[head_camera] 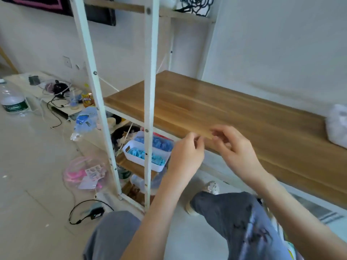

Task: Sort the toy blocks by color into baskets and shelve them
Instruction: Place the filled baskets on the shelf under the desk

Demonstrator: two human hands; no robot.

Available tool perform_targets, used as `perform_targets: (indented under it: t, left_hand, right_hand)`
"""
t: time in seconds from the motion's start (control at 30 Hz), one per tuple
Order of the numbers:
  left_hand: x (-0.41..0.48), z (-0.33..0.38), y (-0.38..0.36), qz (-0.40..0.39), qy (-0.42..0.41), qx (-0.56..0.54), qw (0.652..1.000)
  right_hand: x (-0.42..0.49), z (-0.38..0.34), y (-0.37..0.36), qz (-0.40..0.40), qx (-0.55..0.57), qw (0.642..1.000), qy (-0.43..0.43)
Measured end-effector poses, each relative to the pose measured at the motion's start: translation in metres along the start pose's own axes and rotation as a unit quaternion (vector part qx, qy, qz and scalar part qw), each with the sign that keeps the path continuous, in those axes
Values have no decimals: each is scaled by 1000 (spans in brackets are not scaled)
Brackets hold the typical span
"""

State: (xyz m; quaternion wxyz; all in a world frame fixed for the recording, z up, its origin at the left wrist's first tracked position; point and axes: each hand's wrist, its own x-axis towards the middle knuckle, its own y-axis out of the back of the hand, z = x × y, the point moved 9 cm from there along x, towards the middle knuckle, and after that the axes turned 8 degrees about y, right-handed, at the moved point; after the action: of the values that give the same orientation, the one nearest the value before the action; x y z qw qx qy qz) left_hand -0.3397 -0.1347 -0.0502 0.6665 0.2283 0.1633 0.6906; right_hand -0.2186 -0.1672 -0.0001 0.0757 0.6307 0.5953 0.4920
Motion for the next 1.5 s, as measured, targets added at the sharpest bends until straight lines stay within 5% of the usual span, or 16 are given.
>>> perform_targets:
  t: [0.17,0.33,0.57,0.83,1.2,1.5]
  left_hand:
    - [-3,60,-64,-86,-47,24,995]
    - [-17,111,-128,-189,-59,17,980]
    - [-16,130,-173,-261,-53,38,963]
    - [8,126,-193,-242,-45,90,965]
    - [15,120,-190,-222,-38,58,973]
    - [15,113,-185,-226,13,-32,974]
  right_hand:
    - [-37,80,130,143,-145,969,-141]
    - [-45,157,196,123,-303,910,-254]
    - [-60,250,222,76,-280,879,-378]
    - [-75,292,249,39,-276,848,-451]
    - [-58,254,227,81,-435,864,-241]
    - [-39,192,184,110,-382,905,-152]
